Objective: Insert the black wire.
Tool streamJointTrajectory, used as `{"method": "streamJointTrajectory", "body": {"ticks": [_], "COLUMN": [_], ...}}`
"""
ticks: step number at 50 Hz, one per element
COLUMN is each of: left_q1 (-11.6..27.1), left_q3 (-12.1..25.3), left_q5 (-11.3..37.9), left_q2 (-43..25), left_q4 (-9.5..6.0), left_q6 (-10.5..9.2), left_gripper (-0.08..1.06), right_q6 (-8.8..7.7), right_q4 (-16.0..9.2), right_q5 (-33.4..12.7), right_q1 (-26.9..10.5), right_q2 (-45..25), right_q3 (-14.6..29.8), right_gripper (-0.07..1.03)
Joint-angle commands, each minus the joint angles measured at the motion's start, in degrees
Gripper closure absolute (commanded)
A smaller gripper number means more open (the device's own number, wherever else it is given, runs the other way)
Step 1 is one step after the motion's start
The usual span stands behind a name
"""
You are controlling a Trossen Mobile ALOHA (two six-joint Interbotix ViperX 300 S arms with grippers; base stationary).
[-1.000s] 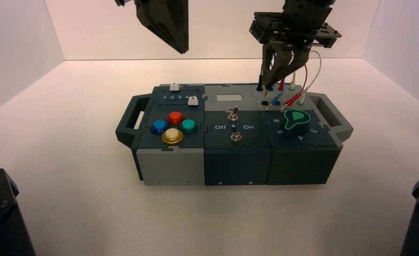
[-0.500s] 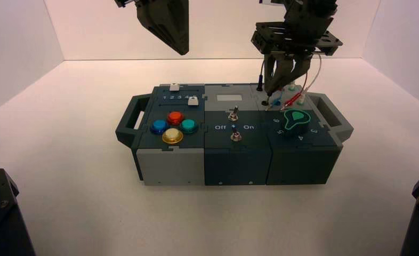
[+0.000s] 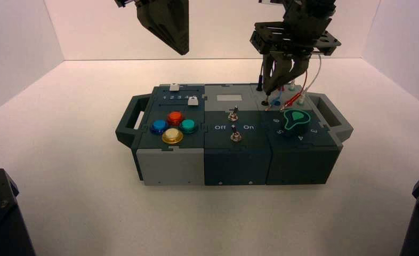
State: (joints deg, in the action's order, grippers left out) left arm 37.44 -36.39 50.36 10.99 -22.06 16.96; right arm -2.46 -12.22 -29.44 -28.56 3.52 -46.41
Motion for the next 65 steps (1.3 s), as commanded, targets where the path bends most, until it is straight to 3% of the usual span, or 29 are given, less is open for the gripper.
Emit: {"method": "streamJointTrajectory", "body": {"ticks": [1, 28, 48, 65], "left_q1": [0.18, 0.18, 0.18, 0.18], "left_q3": [0.53, -0.35, -0.35, -0.35], "left_q5": [-0.26, -0.26, -0.26, -0.18], "left_q2": [0.97, 1.05, 1.23, 2.29], "left_q4": [-0.18, -0.18, -0.18, -0.18], "left_q6": [0.44, 0.35, 0.35, 0.35], "left_gripper": [1.01, 1.01, 1.01, 1.01], "right_q6": [0.09, 1.05, 0.88, 0.88], "right_q4": [-0.62, -1.76, -1.32, -1.32], "right_q5": [0.09, -2.37, 1.67, 2.02], "right_q1": [-0.26, -1.49, -2.46, -2.81], "right_q2": [-0.26, 0.79, -2.64, -5.36], "right_q3": [0.62, 1.14, 0.26, 0.00], "right_gripper": [0.99, 0.99, 0.99, 0.99]}}
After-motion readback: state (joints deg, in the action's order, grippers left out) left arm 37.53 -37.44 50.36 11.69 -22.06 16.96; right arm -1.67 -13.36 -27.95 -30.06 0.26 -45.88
